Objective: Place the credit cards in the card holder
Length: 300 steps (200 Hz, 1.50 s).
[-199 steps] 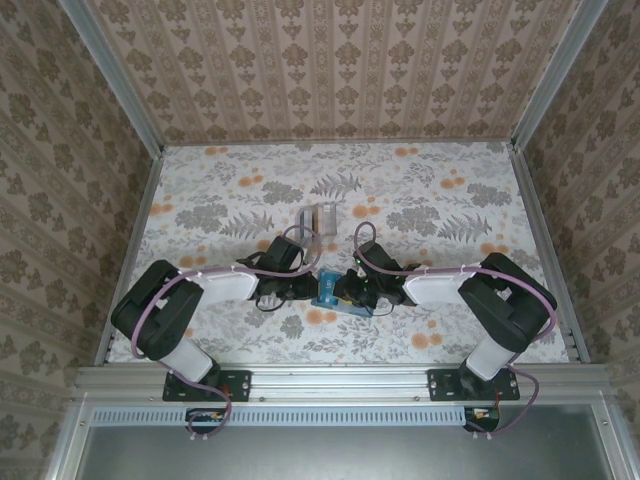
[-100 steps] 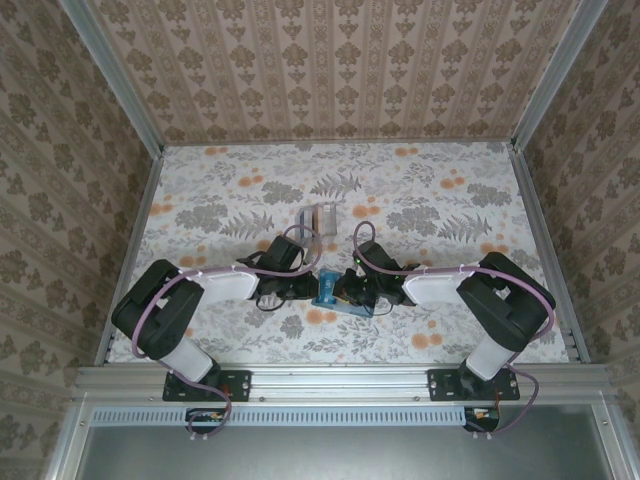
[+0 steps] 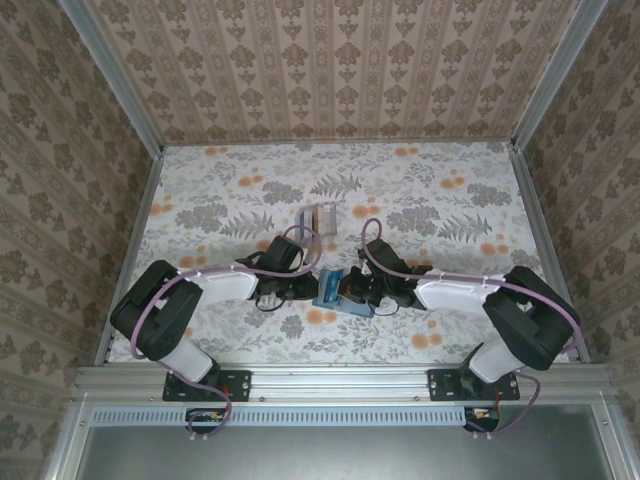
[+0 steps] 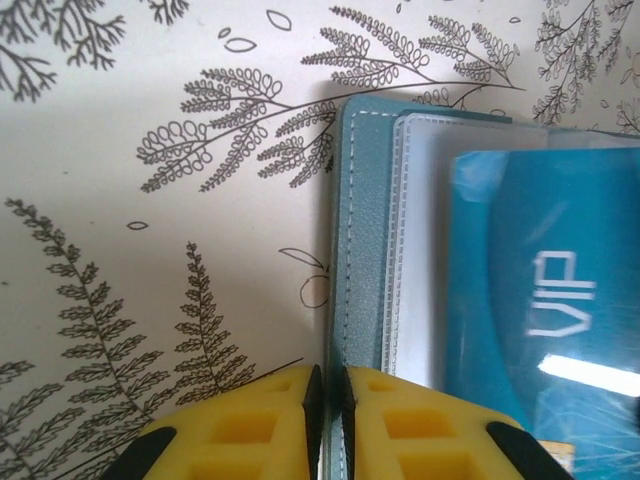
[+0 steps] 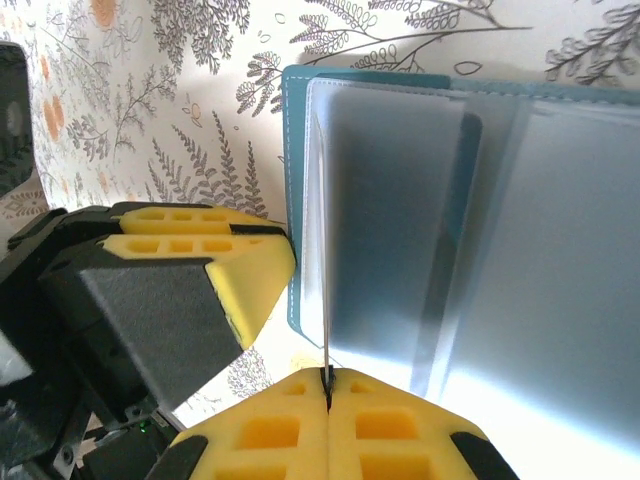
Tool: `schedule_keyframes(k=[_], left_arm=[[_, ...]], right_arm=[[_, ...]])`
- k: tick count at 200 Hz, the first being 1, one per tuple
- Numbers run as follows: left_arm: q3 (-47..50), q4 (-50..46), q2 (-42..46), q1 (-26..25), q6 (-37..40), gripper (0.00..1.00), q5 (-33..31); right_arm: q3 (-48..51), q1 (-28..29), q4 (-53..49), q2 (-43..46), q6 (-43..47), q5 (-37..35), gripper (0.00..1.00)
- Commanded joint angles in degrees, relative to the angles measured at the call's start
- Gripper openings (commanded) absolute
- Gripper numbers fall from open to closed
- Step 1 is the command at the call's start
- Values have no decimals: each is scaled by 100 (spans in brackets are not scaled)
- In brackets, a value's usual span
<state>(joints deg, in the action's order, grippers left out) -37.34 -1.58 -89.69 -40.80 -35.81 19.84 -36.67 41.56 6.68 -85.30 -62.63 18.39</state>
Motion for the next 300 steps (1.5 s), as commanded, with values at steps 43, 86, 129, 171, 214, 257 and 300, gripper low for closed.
schedule_keyframes(k=[43,86,129,171,214,257,300], left_arm=[[324,-134,47,33,158,22,84],[287,-46,-65,20,141,22,152],[318,96,-142,1,119,22,242],[318,141,-236,-12,81,21,284],[309,135,-253,-24,46,20,257],[272,-86,-203,-24,130,19,190],[237,-115,-272,1,118,19,151]], right_arm=[[597,-116,-439,1020,147,-362,0],[928,-380,-219,987,180,-240,0],[1013,-447,657,245,-26,203,0],[976,-504,947,-61,-82,425,0],[976,-553,1097,-306,-235,543,0],[1010,-553,1245,-384,-394,595,0],[902,-542,1093,-362,-397,780,0]])
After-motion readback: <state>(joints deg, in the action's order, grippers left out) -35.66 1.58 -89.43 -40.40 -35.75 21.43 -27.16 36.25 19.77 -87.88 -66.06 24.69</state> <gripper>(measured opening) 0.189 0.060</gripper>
